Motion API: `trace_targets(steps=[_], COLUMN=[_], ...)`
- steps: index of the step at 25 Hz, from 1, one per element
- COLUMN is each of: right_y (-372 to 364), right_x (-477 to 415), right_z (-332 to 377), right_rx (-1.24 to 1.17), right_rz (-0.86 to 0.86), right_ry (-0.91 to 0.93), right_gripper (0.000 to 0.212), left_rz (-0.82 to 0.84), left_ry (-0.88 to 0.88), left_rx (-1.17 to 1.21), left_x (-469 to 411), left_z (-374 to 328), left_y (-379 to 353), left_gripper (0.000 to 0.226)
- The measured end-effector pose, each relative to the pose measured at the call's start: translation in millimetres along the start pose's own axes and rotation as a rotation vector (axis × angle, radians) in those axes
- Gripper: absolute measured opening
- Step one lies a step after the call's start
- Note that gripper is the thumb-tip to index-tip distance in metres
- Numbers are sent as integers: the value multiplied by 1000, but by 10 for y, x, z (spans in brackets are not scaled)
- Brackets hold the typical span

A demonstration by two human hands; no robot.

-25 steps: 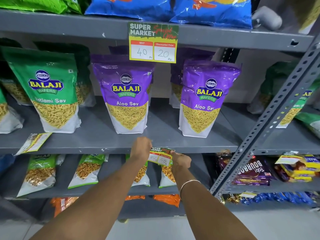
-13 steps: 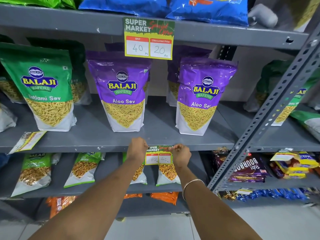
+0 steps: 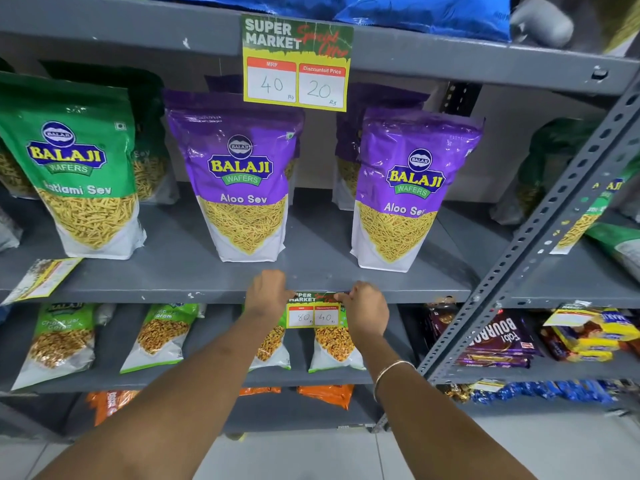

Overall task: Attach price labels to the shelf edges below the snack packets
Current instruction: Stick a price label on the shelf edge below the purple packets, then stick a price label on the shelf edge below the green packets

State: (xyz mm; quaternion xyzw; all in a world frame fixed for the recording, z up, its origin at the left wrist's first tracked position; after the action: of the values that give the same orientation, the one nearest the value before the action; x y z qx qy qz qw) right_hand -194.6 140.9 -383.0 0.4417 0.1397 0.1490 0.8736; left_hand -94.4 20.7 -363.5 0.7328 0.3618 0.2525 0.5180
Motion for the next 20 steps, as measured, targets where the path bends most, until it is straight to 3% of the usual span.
trace_targets(steps=[4, 12, 15, 20], right_y=[105, 223, 54, -699], right_x=[-113, 55, 334, 1090], right_z=[22, 381, 851, 2187], right_rx=[253, 351, 300, 30], right_rz=[15, 126, 182, 316], right_ry=[243, 276, 282, 211], right_gripper=[34, 41, 38, 27], left_rz=[10, 136, 85, -36], left_ry=[-61, -19, 88, 320], left_rx=[-127, -62, -15, 111], left_x=[-53, 73, 207, 491], left_z=[2, 316, 943, 2763], left_y=[31, 409, 725, 1313], left_gripper=[32, 57, 55, 41])
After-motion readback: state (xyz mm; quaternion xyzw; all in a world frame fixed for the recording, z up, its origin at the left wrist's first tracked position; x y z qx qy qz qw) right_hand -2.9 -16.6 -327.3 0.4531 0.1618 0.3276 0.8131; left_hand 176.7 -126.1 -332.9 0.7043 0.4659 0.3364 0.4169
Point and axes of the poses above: each hand's wrist, its own x-axis away from the middle knuckle, its own y-axis out of the back of the hand, z = x × y, the point moved 1 cm from there along -x, towards the middle knuckle, and after that the axes turned 5 degrees about -z, right-handed, at the moved point
